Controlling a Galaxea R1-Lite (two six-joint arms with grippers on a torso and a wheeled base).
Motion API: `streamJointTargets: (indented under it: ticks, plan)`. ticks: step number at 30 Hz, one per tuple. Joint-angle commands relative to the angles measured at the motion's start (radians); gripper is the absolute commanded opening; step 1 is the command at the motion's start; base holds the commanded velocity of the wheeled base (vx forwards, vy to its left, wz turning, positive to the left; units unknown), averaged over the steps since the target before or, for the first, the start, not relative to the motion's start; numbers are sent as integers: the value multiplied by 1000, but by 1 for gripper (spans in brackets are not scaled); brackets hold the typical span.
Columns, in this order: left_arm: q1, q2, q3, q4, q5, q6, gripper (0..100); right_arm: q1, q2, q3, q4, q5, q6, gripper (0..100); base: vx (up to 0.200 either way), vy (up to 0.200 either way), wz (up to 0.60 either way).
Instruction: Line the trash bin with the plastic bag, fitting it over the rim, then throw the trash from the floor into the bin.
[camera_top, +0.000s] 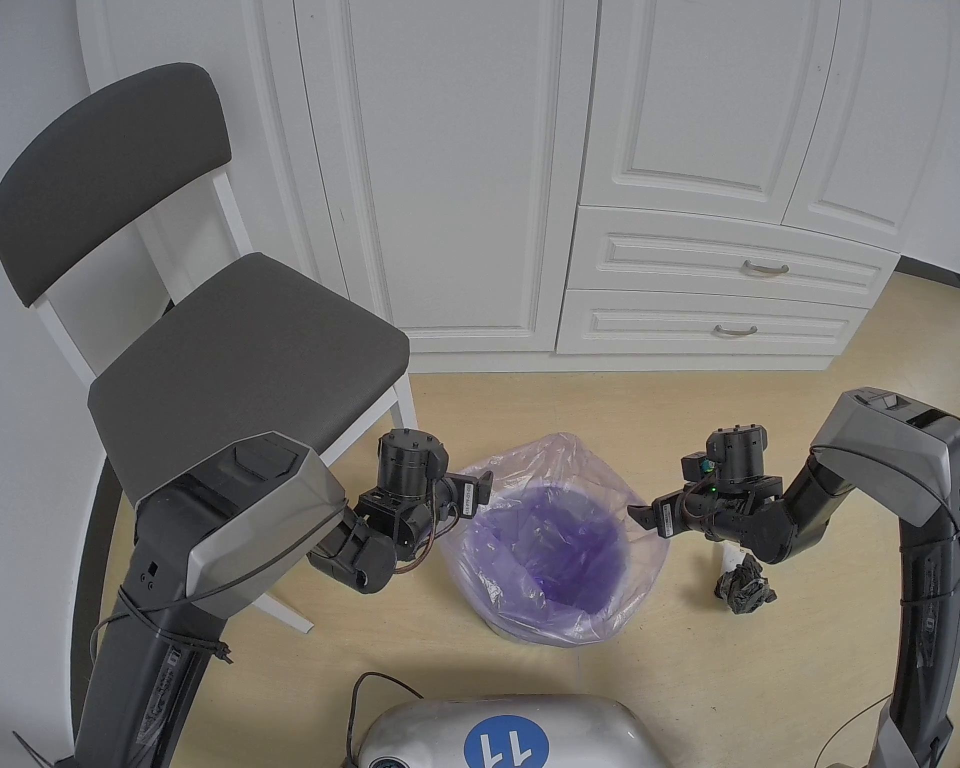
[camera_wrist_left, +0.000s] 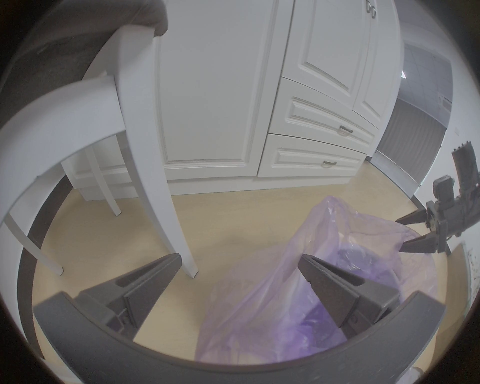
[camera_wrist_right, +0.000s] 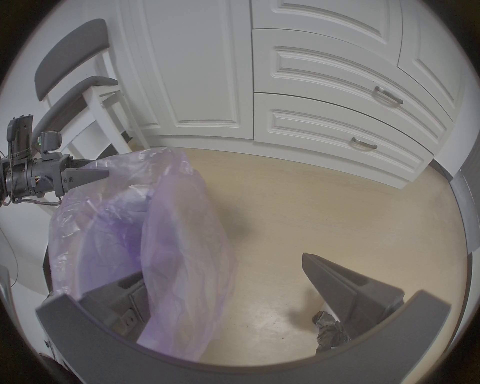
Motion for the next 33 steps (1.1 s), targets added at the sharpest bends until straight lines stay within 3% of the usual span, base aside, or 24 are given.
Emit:
streamJointTargets:
  ticks: [1,6,18,24,29,33]
  plan:
    - [31,80,-97,28,1,-21,100,-25,74,-60,-2,0,4,100,0,0,0]
    - [45,100,-157,103,1,-58,100,-36,175,-125,-90,-3,62,100,0,0,0]
    - [62,140,-290,313,1,-93,100,-50,220,-163,-77,-1,65,100,0,0,0]
    - [72,69,-232,422,3,-92,100,-54,157,-100,8,5,42,100,0,0,0]
    - [75,-21,-111,413,-5,-87,100,-54,109,-40,-2,9,-27,100,0,0,0]
    - [75,-69,-91,411,-4,-89,100,-47,37,6,-20,9,-34,100,0,0,0]
